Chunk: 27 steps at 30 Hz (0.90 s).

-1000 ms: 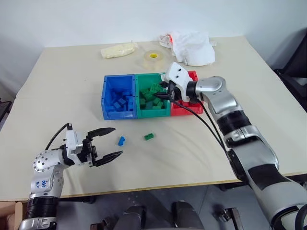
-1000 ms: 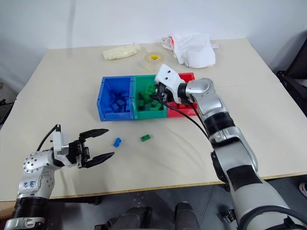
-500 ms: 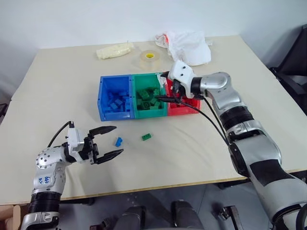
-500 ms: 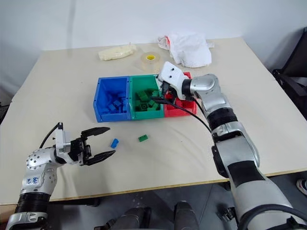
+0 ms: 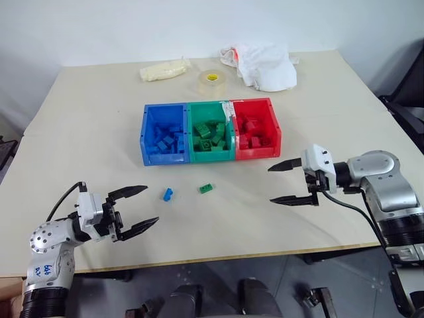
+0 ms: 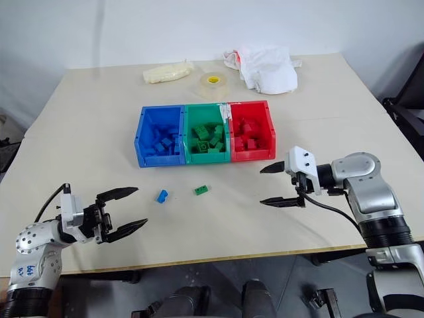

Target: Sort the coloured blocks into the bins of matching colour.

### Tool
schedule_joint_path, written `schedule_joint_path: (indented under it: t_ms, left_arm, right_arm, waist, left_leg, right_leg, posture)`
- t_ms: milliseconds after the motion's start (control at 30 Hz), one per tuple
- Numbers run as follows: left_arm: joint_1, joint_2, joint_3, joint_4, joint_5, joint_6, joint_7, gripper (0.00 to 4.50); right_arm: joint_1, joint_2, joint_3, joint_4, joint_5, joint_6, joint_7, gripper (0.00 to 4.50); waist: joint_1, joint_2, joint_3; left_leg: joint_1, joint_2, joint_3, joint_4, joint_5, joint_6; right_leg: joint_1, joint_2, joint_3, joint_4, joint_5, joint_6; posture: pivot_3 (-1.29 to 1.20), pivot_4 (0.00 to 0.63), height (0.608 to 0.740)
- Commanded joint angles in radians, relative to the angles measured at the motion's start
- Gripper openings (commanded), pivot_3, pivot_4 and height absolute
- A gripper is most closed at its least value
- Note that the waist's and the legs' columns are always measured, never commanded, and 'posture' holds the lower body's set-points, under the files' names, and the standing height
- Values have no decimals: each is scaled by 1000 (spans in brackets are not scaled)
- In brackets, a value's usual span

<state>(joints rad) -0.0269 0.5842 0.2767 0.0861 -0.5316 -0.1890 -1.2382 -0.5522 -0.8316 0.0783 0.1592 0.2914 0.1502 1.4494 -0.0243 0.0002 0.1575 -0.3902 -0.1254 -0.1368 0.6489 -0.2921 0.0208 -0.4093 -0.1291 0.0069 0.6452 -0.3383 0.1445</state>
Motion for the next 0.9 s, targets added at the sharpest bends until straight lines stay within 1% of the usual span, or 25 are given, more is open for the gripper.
schedule_joint_path:
  t_ms: [33,100,200,367,467,500,567,733,800,900]
  left_arm:
    - [17,20,43,-25,-31,-3,3,4500]
    - [15,19,44,-25,-31,-2,5,4500]
    - [4,13,38,-28,-26,0,13,4500]
    - [-5,2,21,-37,-23,5,22,4500]
    - [7,-6,13,-63,-25,11,32,4500]
    - [14,-9,11,-71,-24,13,35,4500]
    - [32,-15,10,-96,-25,18,44,4500]
    - [66,-17,14,-136,-30,25,62,4500]
    - [77,-18,16,-147,-31,26,68,4500]
    - [92,-17,17,-162,-35,28,76,4500]
  right_arm:
    - [15,-39,-35,-47,20,21,6,4485]
    - [7,-30,-22,-55,15,31,-12,4485]
    - [-27,31,23,-81,6,74,-51,4485]
    - [-111,190,142,-46,-54,83,-99,4485]
    - [-166,291,204,32,-100,55,-122,4485]
    - [-176,310,217,52,-111,46,-124,4485]
    - [-226,390,259,153,-160,3,-159,4485]
    - [-329,528,298,408,-247,-118,-223,4485]
    - [-352,557,301,479,-263,-151,-229,4485]
    - [-371,579,294,548,-279,-192,-226,3901]
  waist:
    - [1,0,0]
    - [1,0,0]
    - [-2,0,0]
    - [-3,0,0]
    - [-2,0,0]
    - [-1,0,0]
    - [-2,0,0]
    - [-5,0,0]
    - [-7,0,0]
    - [-6,0,0]
  left_leg:
    - [0,0,0,0,0,0]
    - [0,0,1,0,0,0]
    - [0,0,1,-1,0,0]
    - [1,1,1,-1,0,0]
    - [0,0,1,-1,0,0]
    - [0,0,1,-1,0,0]
    - [0,0,0,-1,0,0]
    - [1,0,0,-1,0,0]
    - [1,0,0,-1,0,0]
    - [1,0,0,-1,0,0]
  right_leg:
    - [0,0,0,0,0,0]
    - [0,0,0,0,0,0]
    - [0,0,0,0,0,0]
    - [-1,0,0,0,0,0]
    - [-1,0,0,0,0,0]
    - [0,0,0,0,0,0]
    - [0,0,0,0,0,0]
    - [-1,1,-1,2,0,0]
    - [-1,1,-1,2,0,0]
    - [-1,1,-1,2,0,0]
  posture:
    - [0,150,740]
    - [0,150,740]
    - [0,150,740]
    - [0,150,740]
    - [0,150,740]
    - [0,150,740]
    - [0,150,740]
    - [0,150,740]
    - [0,150,740]
    - [0,150,740]
